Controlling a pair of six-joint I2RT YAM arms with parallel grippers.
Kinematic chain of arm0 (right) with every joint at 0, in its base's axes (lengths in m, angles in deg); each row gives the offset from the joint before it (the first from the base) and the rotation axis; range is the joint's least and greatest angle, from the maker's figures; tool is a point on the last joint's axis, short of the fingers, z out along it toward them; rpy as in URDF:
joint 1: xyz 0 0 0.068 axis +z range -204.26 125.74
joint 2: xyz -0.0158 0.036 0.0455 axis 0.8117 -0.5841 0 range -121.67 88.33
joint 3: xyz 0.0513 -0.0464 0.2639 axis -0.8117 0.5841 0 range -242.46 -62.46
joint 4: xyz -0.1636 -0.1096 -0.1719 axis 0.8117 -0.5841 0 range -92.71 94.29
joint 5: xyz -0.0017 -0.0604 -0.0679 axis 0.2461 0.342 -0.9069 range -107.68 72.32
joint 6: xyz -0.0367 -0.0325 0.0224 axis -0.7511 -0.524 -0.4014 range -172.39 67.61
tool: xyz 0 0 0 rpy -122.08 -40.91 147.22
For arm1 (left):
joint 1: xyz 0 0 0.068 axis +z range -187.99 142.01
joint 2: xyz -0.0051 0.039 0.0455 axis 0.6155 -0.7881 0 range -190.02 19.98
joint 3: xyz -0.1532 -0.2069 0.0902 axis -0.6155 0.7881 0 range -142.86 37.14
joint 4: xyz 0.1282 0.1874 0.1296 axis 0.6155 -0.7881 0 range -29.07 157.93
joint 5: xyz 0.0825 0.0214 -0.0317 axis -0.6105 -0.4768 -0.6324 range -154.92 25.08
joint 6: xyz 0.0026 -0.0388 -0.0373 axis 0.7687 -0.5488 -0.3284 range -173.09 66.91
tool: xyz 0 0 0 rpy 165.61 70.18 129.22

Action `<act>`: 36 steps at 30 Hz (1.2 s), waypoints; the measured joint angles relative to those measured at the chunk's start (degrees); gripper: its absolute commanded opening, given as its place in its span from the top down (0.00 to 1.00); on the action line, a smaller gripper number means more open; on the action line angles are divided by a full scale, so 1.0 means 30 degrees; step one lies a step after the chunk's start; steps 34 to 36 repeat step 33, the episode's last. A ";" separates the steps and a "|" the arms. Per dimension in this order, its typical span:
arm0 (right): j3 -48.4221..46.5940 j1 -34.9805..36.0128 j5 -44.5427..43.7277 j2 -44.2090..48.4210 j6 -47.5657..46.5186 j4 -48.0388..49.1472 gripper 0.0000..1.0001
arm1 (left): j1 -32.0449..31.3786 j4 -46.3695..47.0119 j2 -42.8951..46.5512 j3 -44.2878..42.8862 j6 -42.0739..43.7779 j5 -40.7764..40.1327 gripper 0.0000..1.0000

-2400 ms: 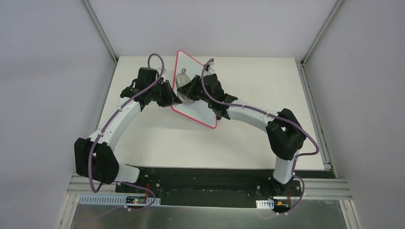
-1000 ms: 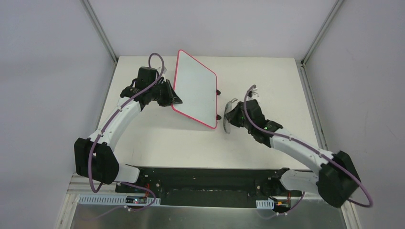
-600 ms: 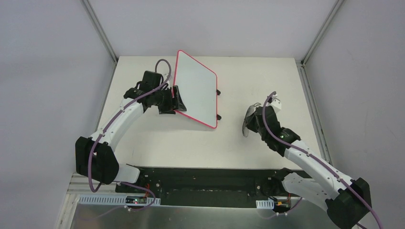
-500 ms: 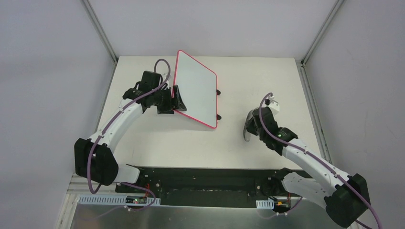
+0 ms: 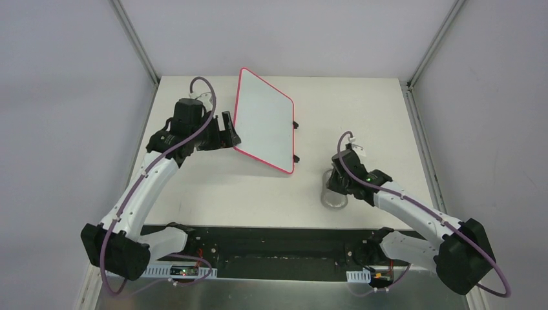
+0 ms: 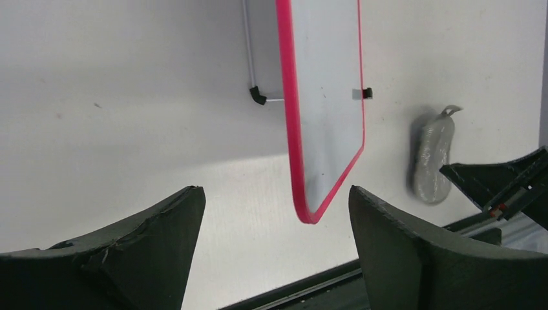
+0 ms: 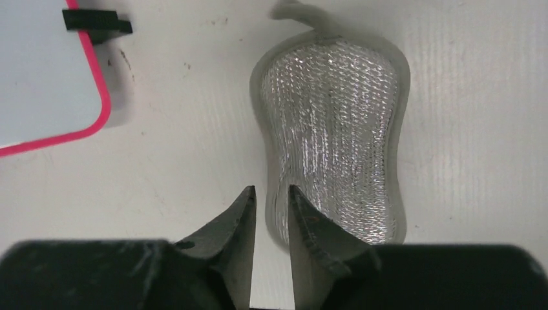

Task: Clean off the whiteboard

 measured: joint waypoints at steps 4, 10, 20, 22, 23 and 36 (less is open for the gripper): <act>0.0000 0.0736 0.0721 -0.0036 -0.0138 0.0007 0.51 | 0.0015 -0.0109 0.1654 0.0197 0.0466 -0.1792 0.14; -0.0896 0.1035 0.0772 0.1690 -0.0758 -0.1625 0.24 | 0.0015 -0.0692 0.4299 0.0044 0.0809 -0.3330 0.12; -0.6499 0.1078 0.0262 0.7817 -0.2994 -0.3118 0.00 | 0.0015 0.0393 1.0244 -0.1107 0.0940 -0.2426 0.09; -0.7541 0.1086 0.0233 0.8830 -0.3497 -0.3126 0.00 | 0.0015 0.1217 1.1307 -0.1180 0.0940 -0.1865 0.08; -0.7992 0.1086 0.0197 0.9194 -0.3723 -0.3118 0.00 | 0.0015 0.1712 1.1832 -0.1209 0.0940 -0.1530 0.08; -1.0695 0.1086 -0.0780 1.0236 -0.5559 -0.2914 0.00 | 0.0015 0.3767 1.4200 -0.0991 0.0925 -0.0372 0.05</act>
